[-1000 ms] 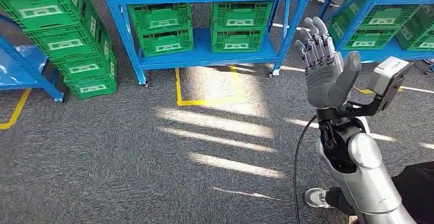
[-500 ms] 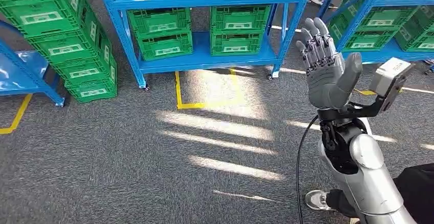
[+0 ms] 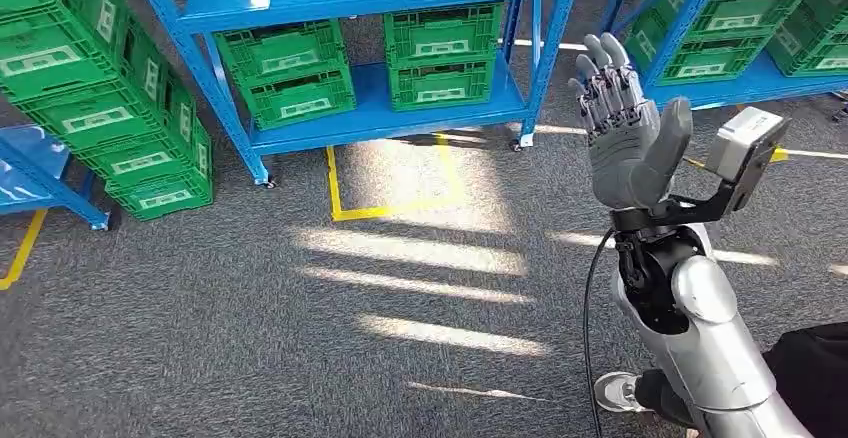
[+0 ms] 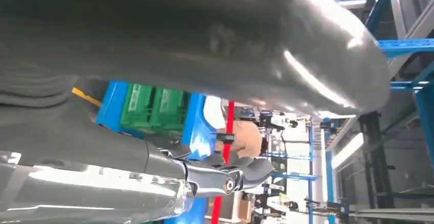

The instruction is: Take the parts from the cabinet and place them on the table.

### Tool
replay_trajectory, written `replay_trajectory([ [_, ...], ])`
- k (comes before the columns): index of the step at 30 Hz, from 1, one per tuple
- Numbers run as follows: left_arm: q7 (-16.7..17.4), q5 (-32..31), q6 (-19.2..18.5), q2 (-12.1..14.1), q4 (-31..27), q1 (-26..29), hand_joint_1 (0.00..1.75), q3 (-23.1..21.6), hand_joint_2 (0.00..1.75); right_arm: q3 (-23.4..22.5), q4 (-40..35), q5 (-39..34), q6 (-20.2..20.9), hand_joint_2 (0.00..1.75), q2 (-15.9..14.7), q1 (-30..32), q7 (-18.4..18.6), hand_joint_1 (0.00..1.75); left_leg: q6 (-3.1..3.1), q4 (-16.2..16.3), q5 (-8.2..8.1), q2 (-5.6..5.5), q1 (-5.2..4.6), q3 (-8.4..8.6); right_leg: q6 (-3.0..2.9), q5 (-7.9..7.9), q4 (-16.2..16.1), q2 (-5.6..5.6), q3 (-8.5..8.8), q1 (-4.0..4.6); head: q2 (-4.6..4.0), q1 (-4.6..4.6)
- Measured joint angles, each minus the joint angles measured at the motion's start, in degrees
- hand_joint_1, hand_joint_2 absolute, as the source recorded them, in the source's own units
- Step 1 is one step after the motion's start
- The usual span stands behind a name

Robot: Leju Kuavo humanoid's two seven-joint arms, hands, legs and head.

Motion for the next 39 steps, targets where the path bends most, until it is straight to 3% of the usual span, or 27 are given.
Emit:
replay_trajectory([
  [1,0.00,0.02,-0.07,0.00,0.00,0.14,0.00,0.00,0.00,0.02,0.00,0.00,0.02,0.00,0.07,0.06,0.00,0.00,0.13,3.73,-0.03,-0.02,-0.03,-3.24,-0.11,-0.43,0.01,0.05,0.42,0.18,0.00,-0.04],
  [2,0.00,0.02,-0.07,0.00,0.00,0.20,0.00,0.00,0.00,0.07,0.00,0.00,0.02,0.00,0.09,0.05,0.00,0.00,0.32,3.48,1.62,-0.03,-0.12,-4.17,-0.10,-0.80,0.01,0.15,0.89,0.25,0.00,-0.04],
  [3,0.00,0.02,-0.07,0.00,0.00,0.21,0.00,0.00,0.00,0.09,0.00,0.00,0.00,0.00,0.11,0.04,0.00,0.00,0.50,2.01,3.51,-0.03,-0.18,-4.06,-0.05,-1.12,0.01,0.22,1.35,0.29,0.00,-0.04],
  [4,0.02,0.11,-0.07,0.00,0.02,0.19,0.00,0.02,0.00,0.13,0.00,0.00,0.02,0.00,0.11,0.03,0.00,0.00,0.89,-3.67,8.54,-0.07,-0.20,-2.22,0.11,-1.86,0.02,0.32,2.52,0.34,0.00,-0.13],
  [5,0.04,0.18,-0.07,0.02,0.02,0.17,0.00,0.02,0.00,0.17,0.00,0.00,0.00,0.00,0.13,0.00,0.00,0.00,1.19,-8.47,12.17,-0.13,-0.21,-0.56,0.25,-2.46,0.06,0.34,3.39,0.33,0.00,-0.22],
  [6,0.11,0.22,-0.07,0.02,0.02,0.15,0.00,0.02,0.00,0.22,0.02,0.00,0.02,0.00,0.13,0.05,0.00,0.00,1.25,-10.39,12.55,-0.39,-0.31,0.55,0.49,-3.00,-0.04,0.33,3.97,0.17,0.00,-0.22],
  [7,0.18,0.28,-0.07,0.02,0.02,0.16,0.00,0.00,0.00,0.22,0.02,0.00,0.02,0.00,0.11,-0.13,0.00,0.00,1.26,-10.71,12.29,-0.44,-0.79,1.01,0.93,-3.26,-0.15,0.52,3.72,0.49,0.00,-0.33],
  [10,0.31,0.42,-0.09,0.02,0.02,0.13,0.00,0.00,0.00,0.28,0.11,-0.02,0.04,0.00,0.13,-0.11,0.09,0.00,1.91,-12.87,10.50,-0.36,-0.89,1.67,1.91,-3.24,-0.59,0.46,3.54,0.19,0.00,-0.31],
  [12,0.31,0.52,-0.07,0.13,0.02,0.29,0.00,0.00,0.00,0.17,0.04,0.00,0.04,0.00,0.07,-0.21,0.09,0.00,2.48,-13.81,10.42,-0.27,-0.54,2.76,2.42,-4.71,0.80,0.23,3.42,0.08,0.00,-0.05],
  [13,0.31,0.52,-0.07,0.13,0.02,0.26,0.00,0.00,0.00,0.17,0.04,0.00,0.04,0.00,0.04,-0.39,0.09,0.00,2.76,-13.89,10.22,-0.15,-0.56,3.09,2.49,-5.97,3.71,0.19,1.98,0.08,0.00,0.28],
  [15,0.33,0.52,-0.11,-0.07,0.02,0.21,0.00,0.00,0.00,0.26,0.24,0.00,0.04,0.00,0.07,-0.19,0.09,0.00,3.27,-13.88,9.53,0.12,-0.83,3.85,2.73,-9.57,14.22,0.19,-4.03,0.09,0.00,1.18],
  [16,0.33,0.52,-0.11,-0.07,0.02,0.22,0.00,0.00,0.00,0.31,0.33,0.00,0.04,0.00,0.09,-0.01,0.09,0.00,3.40,-13.88,9.24,0.22,-0.97,4.15,2.74,-10.07,17.58,0.20,-6.38,0.10,0.00,1.33],
  [17,0.35,0.52,-0.11,-0.07,0.02,0.24,0.00,0.00,0.00,0.33,0.42,0.00,0.04,0.00,0.09,0.05,0.09,0.00,3.46,-13.87,8.95,0.26,-1.13,4.51,2.64,-9.18,18.45,0.20,-7.64,0.11,0.00,1.51],
  [18,0.37,0.52,-0.11,-0.04,0.02,0.25,0.00,0.00,0.00,0.33,0.50,0.00,0.02,0.00,0.11,0.02,0.09,0.00,3.46,-13.88,8.60,0.28,-1.30,5.07,2.36,-6.45,16.21,0.18,-7.42,0.18,0.00,1.72],
  [20,0.37,0.52,-0.11,-0.07,0.02,0.21,0.00,0.00,0.00,0.31,0.48,0.00,0.04,0.00,0.09,-0.04,0.09,0.00,3.44,-13.88,7.94,0.30,-1.47,6.11,1.55,-0.26,8.20,0.19,-4.65,0.58,0.00,1.92],
  [21,0.37,0.52,-0.11,-0.09,0.02,0.19,0.00,0.00,0.00,0.31,0.48,0.00,0.04,0.00,0.09,-0.08,0.09,0.00,3.33,-13.94,7.52,0.35,-1.48,6.76,0.84,1.96,3.41,0.21,-2.82,1.08,0.00,1.99],
  [22,0.37,0.53,-0.11,-0.22,0.02,0.05,0.00,0.00,0.00,0.35,0.55,0.00,0.04,0.00,0.09,-0.18,0.09,0.00,3.14,-14.17,7.45,0.44,-1.49,6.49,0.45,1.37,3.35,0.07,-2.26,1.38,0.00,1.58],
  [26,0.48,0.52,-0.13,-0.42,0.00,0.05,0.00,-0.04,0.00,0.31,0.48,0.00,0.20,0.00,0.07,-0.36,0.09,0.00,2.14,-14.38,7.33,0.91,-1.36,6.36,-0.15,0.72,0.33,0.19,-1.33,1.52,0.00,1.90],
  [28,0.52,0.52,-0.15,-0.37,0.00,-0.01,0.00,-0.04,0.00,0.31,0.46,0.02,0.22,0.00,0.11,-0.44,0.09,0.00,1.32,-11.87,5.36,0.10,-1.21,5.45,-0.44,1.01,-0.84,-0.02,-0.23,1.06,0.00,1.66],
  [31,0.72,0.52,-0.15,-0.35,0.02,0.07,0.00,-0.04,0.00,0.37,0.48,0.02,0.22,0.00,0.17,-0.30,0.09,0.00,0.48,1.50,0.21,-0.15,-0.47,-2.46,-0.58,0.61,-0.80,-0.27,-0.01,1.00,0.00,0.59],
  [32,0.74,0.52,-0.15,-0.35,0.02,0.15,0.00,-0.04,0.00,0.37,0.48,0.02,0.20,0.00,0.22,-0.25,0.09,0.00,0.34,3.54,0.24,-0.14,-0.30,-4.08,-0.58,0.51,-0.77,-0.28,0.06,0.95,0.00,0.57],
  [33,0.77,0.52,-0.15,-0.35,0.02,0.18,0.00,-0.04,0.00,0.37,0.50,0.02,0.20,0.00,0.28,-0.21,0.09,0.00,0.09,2.66,2.14,-0.09,-0.06,-4.43,-0.31,0.24,-0.73,-0.26,0.33,0.82,0.00,0.52],
  [34,0.77,0.52,-0.15,-0.33,0.02,0.17,0.00,-0.04,0.00,0.37,0.48,0.02,0.22,0.00,0.33,-0.22,0.09,0.00,-0.10,-0.33,4.91,-0.02,0.11,-3.37,-0.07,-0.06,-0.67,-0.24,0.69,0.68,0.00,0.52],
  [35,0.76,0.52,-0.15,-0.33,0.02,0.15,0.00,-0.04,0.00,0.35,0.48,0.02,0.20,0.00,0.35,-0.23,0.09,0.00,-0.25,-3.33,7.11,0.03,0.27,-2.03,0.12,-0.34,-0.57,-0.23,1.03,0.53,0.00,0.50],
  [36,0.79,0.52,-0.15,-0.28,0.02,0.14,0.00,-0.04,0.00,0.35,0.48,0.02,0.20,0.00,0.39,-0.25,0.09,0.00,-0.56,-10.40,11.34,0.30,0.64,1.23,0.65,-1.05,-0.25,-0.21,1.73,0.25,0.00,0.37],
  [37,0.83,0.52,-0.15,-0.37,0.02,0.14,0.00,-0.04,0.00,0.35,0.48,0.04,0.20,0.00,0.39,-0.28,0.09,0.00,-0.89,-11.31,10.19,0.39,0.37,2.01,1.17,-1.44,-0.11,-0.12,1.73,0.43,0.00,0.19],
  [39,0.90,0.53,-0.17,-0.35,0.02,-0.02,0.00,-0.04,0.00,0.35,0.46,0.04,0.20,0.00,0.39,-0.38,0.09,0.00,0.50,-12.67,9.59,0.44,0.18,2.41,1.77,-1.62,0.11,-0.03,1.40,0.51,0.00,-0.05],
])
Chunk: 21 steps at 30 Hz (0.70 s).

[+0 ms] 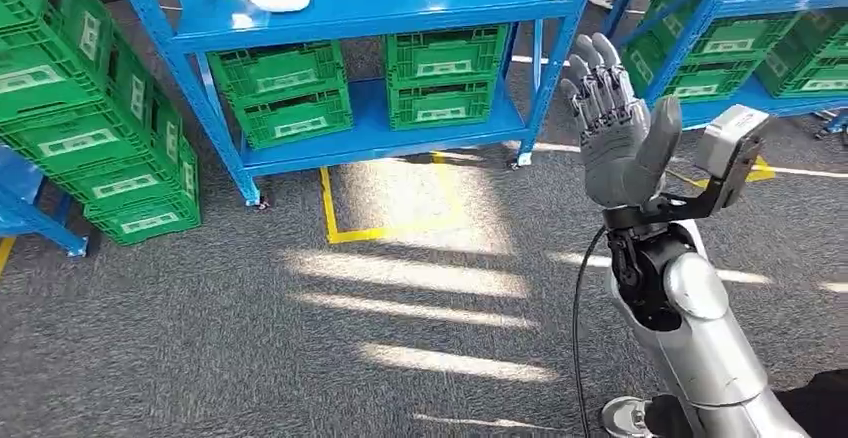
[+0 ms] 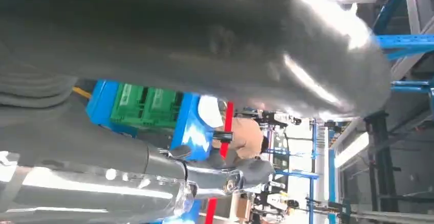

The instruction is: Take the parts from the cabinet and place them on the table.

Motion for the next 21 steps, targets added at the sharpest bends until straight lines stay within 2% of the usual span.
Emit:
replay_trajectory([
  [1,0.00,-0.07,-0.07,0.04,0.00,0.09,0.00,0.00,0.00,0.00,0.02,0.00,0.00,0.00,0.00,0.07,0.00,0.00,0.35,0.06,-0.18,-0.05,-0.20,-0.06,0.05,0.01,-0.20,-0.06,0.08,-0.05,0.00,0.32],
  [3,0.00,-0.18,-0.13,0.11,0.00,0.16,0.00,0.00,0.00,-0.02,0.00,0.00,0.00,0.00,0.00,0.01,0.00,0.00,1.35,-0.14,-0.32,-0.19,-0.26,0.23,0.66,-0.51,-0.37,-0.11,0.44,-0.38,0.00,0.51],
  [4,-0.04,-0.20,-0.15,0.13,0.00,0.16,0.00,0.00,0.00,-0.07,0.00,0.02,0.00,0.00,-0.04,-0.01,0.00,0.00,1.72,-0.28,-0.37,-0.19,-0.18,0.60,0.82,-1.18,0.59,-0.12,0.16,-0.50,0.00,1.01],
  [5,-0.07,-0.20,-0.15,0.13,0.00,0.12,0.00,0.00,0.00,-0.09,0.00,0.02,0.02,0.00,-0.04,-0.09,0.00,0.00,2.12,-0.28,-0.63,-0.14,-0.24,1.03,0.88,-2.51,3.32,-0.10,-0.95,-0.48,0.00,1.34],
  [6,-0.07,-0.26,-0.15,0.13,0.00,0.10,0.00,0.00,0.00,-0.07,0.02,0.02,0.02,0.00,-0.04,-0.08,0.00,0.00,2.56,-0.28,-0.95,-0.02,-0.42,1.44,0.93,-4.89,9.10,-0.06,-3.84,-0.43,0.00,1.87],
  [8,-0.07,-0.35,-0.17,0.13,0.00,0.12,0.00,-0.07,0.00,-0.02,0.07,0.02,0.02,0.00,-0.02,0.14,0.00,0.00,2.92,-0.27,-1.42,0.09,-0.78,1.84,0.79,-7.31,16.98,-0.07,-8.52,-0.39,0.00,2.17],
  [9,-0.07,-0.35,-0.17,0.13,0.00,0.14,0.00,-0.13,0.00,-0.02,0.18,0.02,0.02,0.00,0.00,0.21,0.00,0.00,3.04,-0.27,-1.70,0.11,-1.03,2.13,0.51,-7.11,19.33,-0.06,-10.54,-0.35,0.00,2.35],
  [10,-0.07,-0.37,-0.17,0.15,0.00,0.14,0.00,-0.18,0.00,-0.02,0.20,0.02,0.04,0.00,0.00,0.23,0.00,0.00,3.11,-0.27,-1.89,0.10,-1.20,2.42,0.21,-5.66,18.59,-0.06,-10.69,-0.26,0.00,2.35],
  [11,-0.11,-0.37,-0.17,0.18,0.00,0.14,0.00,-0.28,0.00,-0.02,0.20,0.02,0.07,0.00,0.00,0.17,0.00,0.00,3.13,-0.27,-2.30,0.05,-1.45,2.98,-0.35,-2.59,15.12,-0.05,-9.68,-0.02,0.00,2.48],
  [13,-0.18,-0.42,-0.22,0.13,0.00,0.12,0.00,-0.33,0.00,-0.04,0.17,0.04,0.11,0.00,-0.02,0.13,0.00,0.00,3.05,-0.29,-3.01,0.00,-1.55,4.15,-1.41,3.02,6.57,0.03,-6.28,0.75,0.00,2.46],
  [14,-0.18,-0.44,-0.22,0.02,0.00,0.08,0.00,-0.33,0.00,-0.07,0.20,0.04,0.13,0.00,-0.04,0.03,0.00,0.00,2.91,-0.53,-3.35,0.07,-1.49,4.47,-2.13,2.88,4.09,0.12,-4.72,1.16,0.00,2.24],
  [15,-0.20,-0.50,-0.22,-0.02,0.00,-0.06,0.00,-0.35,0.00,-0.04,0.15,0.04,0.13,0.00,-0.02,-0.11,0.00,0.00,2.57,-0.40,-3.57,0.00,-1.52,4.35,-2.27,2.99,2.65,-0.01,-4.21,1.42,0.00,1.95],
  [16,-0.20,-0.53,-0.22,-0.09,-0.02,-0.05,0.00,-0.37,0.00,-0.04,0.15,0.04,0.15,0.00,-0.09,-0.37,0.00,0.00,2.33,-0.43,-3.50,0.13,-1.42,4.06,-2.60,2.08,1.85,-0.08,-3.79,1.69,0.00,2.39],
  [17,-0.20,-0.53,-0.28,-0.24,-0.02,0.00,0.00,-0.39,0.00,-0.04,0.15,0.07,0.15,0.00,-0.07,-0.40,0.00,0.00,2.04,-0.69,-3.59,0.24,-1.26,4.10,-2.69,1.99,1.81,-0.06,-3.89,1.76,0.00,2.35],
  [18,-0.20,-0.53,-0.33,-0.24,-0.02,-0.01,0.00,-0.42,0.00,-0.07,0.15,0.05,0.15,0.00,-0.11,-0.41,0.00,0.00,1.83,-1.06,-3.68,0.36,-1.32,4.38,-2.84,1.96,1.38,-0.01,-3.71,1.77,0.00,2.35],
  [19,-0.22,-0.53,-0.33,-0.24,-0.02,-0.07,0.00,-0.42,0.00,-0.09,0.07,0.04,0.15,0.00,-0.13,-0.44,0.00,0.00,1.56,-0.83,-4.25,0.19,-1.36,4.63,-2.73,2.31,-0.17,-0.14,-2.47,0.98,0.00,2.41],
  [20,-0.26,-0.50,-0.33,-0.22,-0.02,-0.07,0.00,-0.44,0.00,-0.09,-0.02,0.07,0.18,0.00,-0.09,-0.53,0.00,0.00,1.27,0.48,-4.59,-0.36,-1.42,4.36,-2.80,2.20,-0.75,-0.17,-1.65,1.03,0.00,2.21],
  [21,-0.33,-0.50,-0.33,-0.22,-0.02,-0.10,0.00,-0.44,0.00,-0.09,0.00,0.07,0.18,0.00,-0.07,-0.75,0.00,0.00,0.97,3.24,-5.72,-0.57,-1.31,2.85,-2.96,2.06,-1.03,-0.27,-1.07,0.92,0.00,1.80],
])
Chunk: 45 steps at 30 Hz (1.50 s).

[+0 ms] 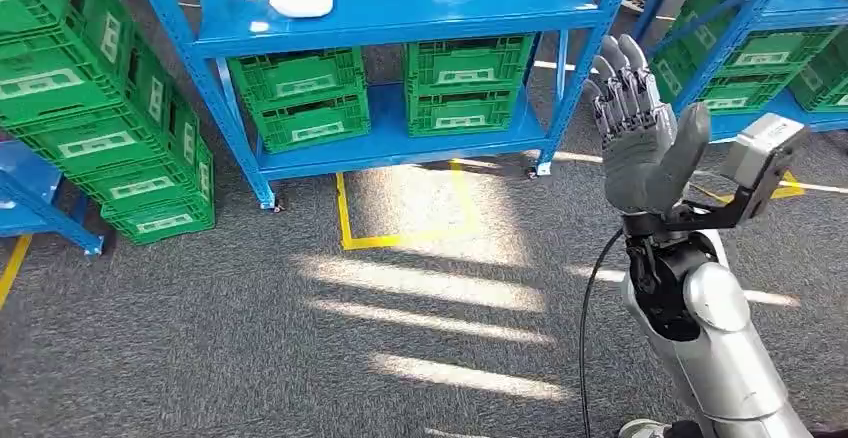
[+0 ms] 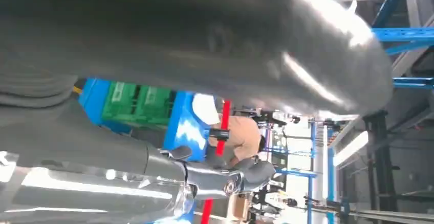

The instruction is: Take the parts from the cabinet and place them on the table.

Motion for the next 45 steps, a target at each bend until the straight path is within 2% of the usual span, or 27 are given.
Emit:
replay_trajectory([
  [2,0.00,0.00,0.00,0.04,0.00,0.12,0.00,0.00,0.00,0.09,0.04,0.00,0.02,0.00,0.07,0.13,0.00,0.00,-0.64,9.20,-2.85,-0.10,0.40,-6.15,0.07,-0.91,-0.01,-0.11,0.92,-0.15,0.00,-0.59],
  [4,0.00,0.00,0.00,0.04,0.00,0.31,0.00,0.00,0.00,0.09,0.07,0.00,0.02,0.00,0.11,0.24,0.00,0.00,-1.02,12.43,-2.22,-0.04,0.72,-9.83,0.32,-1.76,0.05,-0.09,1.79,-0.30,0.00,-0.98],
  [5,0.00,0.00,0.00,0.04,0.02,0.33,0.00,-0.02,0.00,0.09,0.07,0.00,0.02,0.00,0.15,0.24,0.00,0.00,-1.24,10.34,0.89,0.05,0.94,-9.99,0.55,-2.46,0.06,-0.06,2.72,-0.45,0.00,-1.03],
  [7,0.00,0.00,0.00,0.07,0.00,0.31,0.00,-0.02,0.00,0.09,0.07,0.00,0.02,0.00,0.22,0.22,0.00,0.00,-1.45,2.15,7.68,0.29,1.14,-7.05,1.11,-3.85,0.13,-0.07,4.59,-0.79,0.00,-1.18],
  [8,0.00,0.00,0.00,0.07,0.02,0.33,0.00,-0.02,0.00,0.09,0.07,0.00,0.02,0.00,0.22,0.22,0.00,0.00,-1.47,-1.27,9.44,0.56,1.16,-5.81,1.42,-4.52,0.13,-0.13,5.22,-0.89,0.00,-1.29],
  [10,-0.02,0.00,0.00,0.07,0.00,0.12,0.00,-0.02,0.00,0.09,0.09,-0.02,0.04,0.00,0.30,-0.09,0.00,0.00,-0.54,-3.10,6.93,0.86,0.55,-4.03,2.50,-5.26,-0.07,0.02,5.59,-0.83,0.00,-1.75],
  [13,0.04,0.15,0.02,0.20,0.02,0.33,0.00,-0.04,0.00,0.05,0.07,0.00,0.04,0.00,0.28,-0.13,0.00,0.00,0.97,-3.24,6.24,0.60,0.60,-3.48,3.12,-5.01,-0.16,-0.03,6.00,-0.91,0.00,-1.44],
  [15,-0.02,0.15,0.02,0.22,0.02,0.30,0.00,-0.04,0.00,0.02,0.02,0.00,0.07,0.00,0.26,-0.28,0.00,0.00,1.71,-3.76,5.49,0.60,0.79,-1.98,3.36,-5.12,5.40,0.06,3.40,-0.92,0.00,-0.74],
  [18,-0.02,0.18,0.02,0.22,0.02,0.29,0.00,-0.09,0.00,0.09,0.26,-0.02,0.09,0.00,0.28,-0.03,0.00,0.00,2.07,-3.79,3.82,0.72,0.55,-0.24,3.73,-9.93,17.37,0.08,-5.15,-0.90,0.00,0.18],
  [19,-0.02,0.17,0.00,0.26,0.02,0.33,0.00,-0.09,0.00,0.09,0.35,-0.02,0.15,0.00,0.28,0.04,0.00,0.00,2.10,-3.79,3.26,0.73,0.42,0.46,3.68,-10.89,18.90,0.08,-7.10,-0.89,0.00,0.46],
  [20,-0.02,0.18,0.02,0.31,0.02,0.34,0.00,-0.09,0.00,0.11,0.37,-0.02,0.15,0.00,0.28,0.06,0.00,0.00,2.09,-3.79,2.77,0.71,0.31,1.13,3.55,-10.54,18.43,0.08,-7.86,-0.87,0.00,0.59],
  [21,-0.02,0.18,0.02,0.35,0.02,0.33,0.00,-0.09,0.00,0.09,0.37,-0.02,0.17,0.00,0.28,0.03,0.00,0.00,2.08,-3.80,1.84,0.68,0.09,2.53,3.08,-7.83,14.99,0.11,-7.66,-0.79,0.00,0.68],
  [23,-0.02,0.20,0.00,0.33,0.02,0.26,0.00,-0.09,0.00,0.09,0.35,-0.02,0.28,0.00,0.28,-0.06,0.00,0.00,1.97,-3.89,0.59,0.68,-0.12,4.42,2.13,-1.57,7.80,0.24,-6.10,-0.52,0.00,0.94],
  [24,-0.02,0.31,0.00,0.24,0.02,0.28,0.00,-0.11,0.00,0.11,0.39,-0.02,0.35,0.00,0.26,0.09,0.00,0.00,1.85,-4.12,-0.16,0.80,0.06,4.77,1.47,3.03,4.82,0.61,-5.85,-0.07,0.00,0.68],
  [25,0.07,0.39,0.02,0.22,0.04,0.13,0.00,-0.11,0.00,0.20,0.50,-0.02,0.37,0.00,0.31,-0.01,0.02,0.00,1.54,-4.34,-0.23,0.53,-0.01,4.87,1.30,1.54,4.33,0.42,-6.52,0.27,0.00,0.13],
  [26,0.18,0.48,0.02,0.20,0.02,0.15,0.00,-0.11,0.00,0.15,0.52,-0.02,0.39,0.00,0.24,-0.06,0.11,0.00,1.20,-4.45,-0.27,0.82,0.10,4.58,1.27,2.77,3.79,0.28,-6.05,0.31,0.00,0.62],
  [28,0.22,0.72,0.02,-0.02,0.02,0.29,0.00,-0.11,0.00,0.09,0.50,-0.02,0.44,0.00,0.28,-0.18,0.11,0.00,0.57,-4.67,0.19,1.00,0.16,5.43,0.96,2.60,2.94,0.37,-5.39,0.48,0.00,0.70],
  [30,0.24,0.79,0.09,-0.02,0.02,0.09,0.00,-0.11,0.00,0.09,0.35,0.00,0.50,0.00,0.31,-0.19,0.09,0.00,0.02,-2.07,0.28,0.43,0.06,4.54,0.72,2.67,1.03,0.20,-3.40,0.03,0.00,0.42],
  [31,0.22,0.83,0.13,-0.02,0.02,0.03,0.00,-0.11,0.00,0.09,0.31,-0.02,0.50,0.00,0.33,-0.29,0.09,0.00,-0.11,0.55,-0.32,0.09,0.10,3.01,0.54,2.56,0.70,0.14,-2.96,-0.02,0.00,0.15],
  [34,0.24,0.90,0.20,0.00,0.02,0.10,0.00,-0.11,0.00,0.20,0.33,-0.02,0.55,0.00,0.46,-0.12,0.09,0.00,-0.87,11.42,-5.85,-0.02,0.44,-5.24,0.09,1.68,0.60,-0.07,-2.16,-0.12,0.00,-0.31],
  [35,0.26,0.96,0.22,0.04,0.02,0.22,0.00,-0.11,0.00,0.20,0.33,-0.02,0.57,0.00,0.50,-0.03,0.09,0.00,-1.03,11.71,-5.38,0.00,0.58,-6.55,0.13,1.39,0.63,-0.05,-1.85,-0.15,0.00,-0.42],
  [36,0.28,1.03,0.31,0.09,0.04,0.25,0.00,-0.11,0.00,0.22,0.33,-0.02,0.59,0.00,0.55,-0.02,0.09,0.00,-1.10,10.04,-3.24,0.03,0.63,-6.69,0.20,1.08,0.66,-0.04,-1.46,-0.19,0.00,-0.48],
  [39,0.26,1.11,0.33,0.17,0.04,0.22,0.00,-0.11,0.00,0.24,0.33,-0.02,0.59,0.00,0.59,-0.03,0.07,0.00,-0.90,-2.86,6.92,0.28,0.83,-2.35,0.75,-0.06,0.78,-0.07,0.13,-0.32,0.00,-1.16],
  [41,0.24,1.18,0.33,0.17,0.02,0.11,0.00,-0.11,0.00,0.24,0.33,-0.02,0.61,0.00,0.59,-0.17,0.09,0.00,-0.24,-4.42,4.76,0.54,0.43,-2.29,1.36,-0.25,1.00,-0.07,-0.12,-0.20,0.00,-1.40],
  [43,0.26,1.20,0.35,0.22,0.02,0.30,0.00,-0.11,0.00,0.28,0.33,-0.02,0.66,0.00,0.59,-0.05,0.09,0.00,0.36,-4.35,6.05,0.45,0.40,-2.11,1.86,-0.91,1.12,-0.13,-0.04,-0.21,0.00,-1.05],
  [44,0.26,1.20,0.35,0.22,0.02,0.33,0.00,-0.11,0.00,0.28,0.33,-0.02,0.66,0.00,0.57,-0.06,0.09,0.00,0.20,-4.32,6.17,0.41,0.37,-2.10,0.78,-0.93,1.13,-0.21,0.05,-0.22,0.00,-0.92],
  [45,0.26,1.22,0.35,0.24,0.02,0.32,0.00,-0.11,0.00,0.24,0.33,-0.02,0.63,0.00,0.55,-0.08,0.09,0.00,0.20,-4.32,6.17,0.32,0.31,-2.07,0.59,-0.96,1.12,-0.23,0.13,-0.25,0.00,-0.79],
])
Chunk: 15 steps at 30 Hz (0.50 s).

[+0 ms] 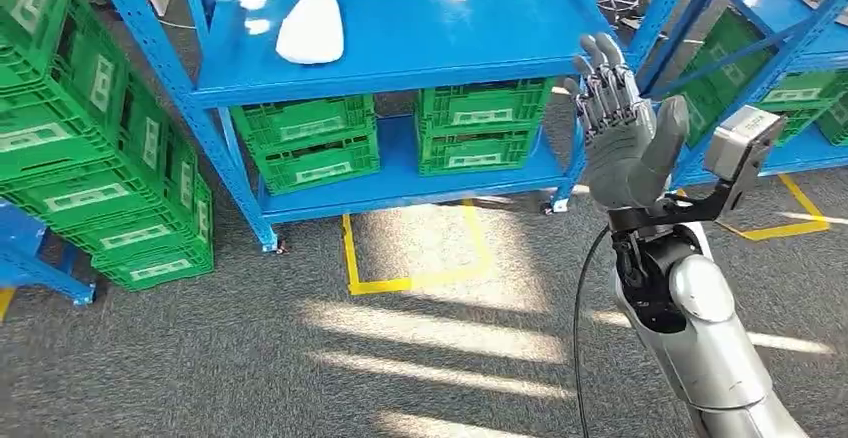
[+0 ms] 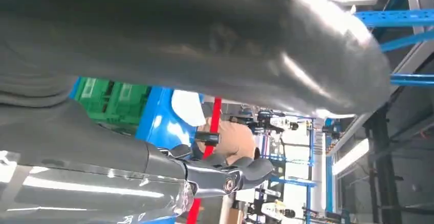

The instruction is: Take the parts from the cabinet and place them on the table.

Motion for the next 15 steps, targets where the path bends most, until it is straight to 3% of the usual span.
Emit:
replay_trajectory([
  [5,-0.02,0.00,-0.02,-0.04,0.00,-0.03,0.00,0.00,0.00,-0.02,0.00,0.00,0.02,0.00,0.02,-0.02,0.00,0.00,0.52,0.00,-0.33,-0.01,-0.16,0.02,0.20,0.09,-0.54,-0.08,0.28,-0.07,0.00,0.35],
  [7,-0.02,0.00,-0.02,-0.04,0.00,-0.04,0.00,0.00,0.00,-0.02,0.00,0.00,0.02,0.00,0.02,-0.02,0.00,0.00,0.69,0.01,-0.43,0.04,-0.24,0.03,0.93,0.06,-0.69,-0.07,0.36,-0.15,0.00,0.53],
  [9,-0.02,0.00,-0.02,-0.04,0.00,-0.05,0.00,0.00,0.00,-0.02,0.00,0.00,0.02,0.00,0.02,-0.02,0.00,0.00,0.73,0.02,-0.45,0.06,-0.28,0.04,1.05,0.04,-0.75,-0.07,0.37,-0.20,0.00,0.70],
  [11,-0.02,0.00,0.00,-0.02,0.00,-0.05,0.00,0.00,0.00,-0.02,0.00,0.00,0.02,0.00,0.02,-0.01,0.00,0.00,0.76,0.02,-0.47,0.08,-0.31,0.04,1.78,0.01,-0.82,-0.07,0.39,-0.28,0.00,0.79],
  [15,-0.02,0.00,0.00,-0.02,0.00,-0.05,0.00,0.00,0.00,-0.02,0.00,0.00,0.02,0.00,0.02,-0.02,0.00,0.00,0.76,-0.01,-0.47,0.18,-0.29,0.10,1.79,0.01,-0.84,-0.07,0.39,-0.25,0.00,0.77],
])
